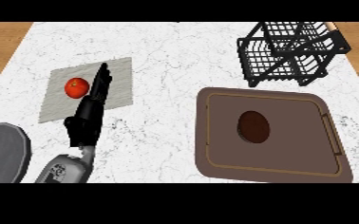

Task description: Pick the cupcake from the tray and place it in the tiered basket

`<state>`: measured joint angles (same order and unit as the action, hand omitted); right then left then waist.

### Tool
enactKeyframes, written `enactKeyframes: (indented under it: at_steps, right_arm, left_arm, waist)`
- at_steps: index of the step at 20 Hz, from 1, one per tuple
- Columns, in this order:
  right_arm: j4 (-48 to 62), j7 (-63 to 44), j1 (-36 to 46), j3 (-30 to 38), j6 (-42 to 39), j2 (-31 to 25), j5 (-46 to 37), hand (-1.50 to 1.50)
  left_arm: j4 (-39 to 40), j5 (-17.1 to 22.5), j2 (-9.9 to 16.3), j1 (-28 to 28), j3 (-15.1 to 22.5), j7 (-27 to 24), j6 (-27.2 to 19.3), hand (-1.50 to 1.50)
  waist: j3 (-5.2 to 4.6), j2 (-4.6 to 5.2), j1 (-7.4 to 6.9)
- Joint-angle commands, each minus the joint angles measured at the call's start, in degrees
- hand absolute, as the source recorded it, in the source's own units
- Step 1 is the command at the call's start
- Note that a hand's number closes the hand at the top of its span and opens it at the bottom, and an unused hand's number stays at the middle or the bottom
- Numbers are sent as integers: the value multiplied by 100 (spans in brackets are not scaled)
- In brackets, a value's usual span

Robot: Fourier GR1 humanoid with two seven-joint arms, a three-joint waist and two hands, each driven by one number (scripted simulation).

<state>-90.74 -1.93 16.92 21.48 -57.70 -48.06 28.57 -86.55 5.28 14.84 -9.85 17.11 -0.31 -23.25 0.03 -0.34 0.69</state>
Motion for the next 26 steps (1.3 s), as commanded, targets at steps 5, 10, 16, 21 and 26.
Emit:
enactKeyframes:
  at_steps: [5, 10, 16, 21, 26]
  right_arm:
    - [-1920, -471, -12, -586, 359, 111, -1762, -150]
    - [-2600, -1035, -333, -838, 337, 406, -1763, -150]
    - [-3136, -1634, -317, -1352, 377, 761, -2121, -150]
    - [-2957, -1898, -200, -1806, 221, 814, -2547, -150]
    - [-2725, -2109, 40, -1849, -3, 749, -2628, -150]
  left_arm:
    - [-84, 146, 38, -3, -180, 67, 212, 0]
    - [-101, -217, -58, 75, -134, 122, 212, 0]
    - [-380, -297, -154, 110, -321, 273, 289, 0]
    - [-223, -227, -120, 296, -491, -13, 552, 0]
    - [172, -542, -518, -137, -407, 38, 419, 0]
  waist:
    - [-6, 24, -91]
    - [-7, 24, -51]
    - [-6, 24, -65]
    - [-8, 30, -92]
    - [-7, 38, -79]
